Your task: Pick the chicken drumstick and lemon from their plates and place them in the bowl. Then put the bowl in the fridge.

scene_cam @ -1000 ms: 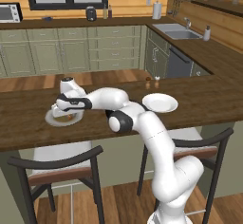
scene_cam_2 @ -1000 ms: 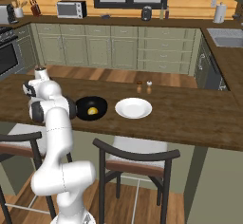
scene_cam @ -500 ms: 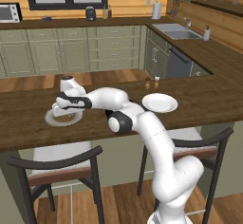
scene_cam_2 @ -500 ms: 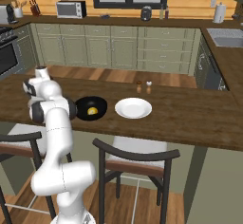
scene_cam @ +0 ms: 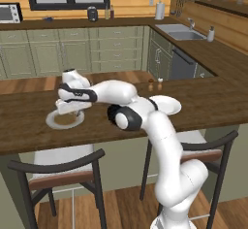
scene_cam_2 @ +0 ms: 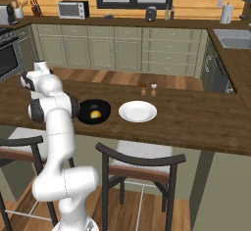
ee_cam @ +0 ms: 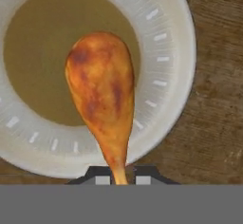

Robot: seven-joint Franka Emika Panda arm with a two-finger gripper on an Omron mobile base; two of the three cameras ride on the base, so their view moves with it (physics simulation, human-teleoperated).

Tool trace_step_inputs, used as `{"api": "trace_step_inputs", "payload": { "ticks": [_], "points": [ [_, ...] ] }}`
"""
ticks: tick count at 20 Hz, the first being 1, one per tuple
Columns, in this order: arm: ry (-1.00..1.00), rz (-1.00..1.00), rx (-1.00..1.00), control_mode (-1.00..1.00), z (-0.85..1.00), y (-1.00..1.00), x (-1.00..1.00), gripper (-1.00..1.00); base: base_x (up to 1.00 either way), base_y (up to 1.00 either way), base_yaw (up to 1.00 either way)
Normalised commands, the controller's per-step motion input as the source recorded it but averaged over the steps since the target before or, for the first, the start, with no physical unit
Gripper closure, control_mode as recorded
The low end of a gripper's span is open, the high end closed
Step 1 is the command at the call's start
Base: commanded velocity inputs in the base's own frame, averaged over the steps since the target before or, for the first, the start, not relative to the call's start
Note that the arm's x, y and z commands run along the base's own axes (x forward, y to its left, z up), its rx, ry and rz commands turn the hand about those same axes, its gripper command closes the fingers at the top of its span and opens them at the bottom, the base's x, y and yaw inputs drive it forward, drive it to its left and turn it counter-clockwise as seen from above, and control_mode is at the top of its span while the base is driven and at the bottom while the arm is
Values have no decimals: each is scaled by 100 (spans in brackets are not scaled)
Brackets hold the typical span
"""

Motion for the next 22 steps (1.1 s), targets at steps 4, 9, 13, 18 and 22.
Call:
{"api": "trace_step_inputs", "payload": {
  "ticks": [4, 9, 13, 18, 22],
  "points": [
    [0, -7, 0, -100, 26, -92, -83, 100, 0, 0, 0],
    [0, -11, 3, -100, 45, -98, -86, 100, 0, 0, 0],
    [0, -12, 3, -100, 57, -93, -79, 100, 0, 0, 0],
    [0, -15, 1, -100, 13, -100, -39, 100, 0, 0, 0],
    [0, -18, 5, -100, 0, -93, 2, 100, 0, 0, 0]
  ]
}}
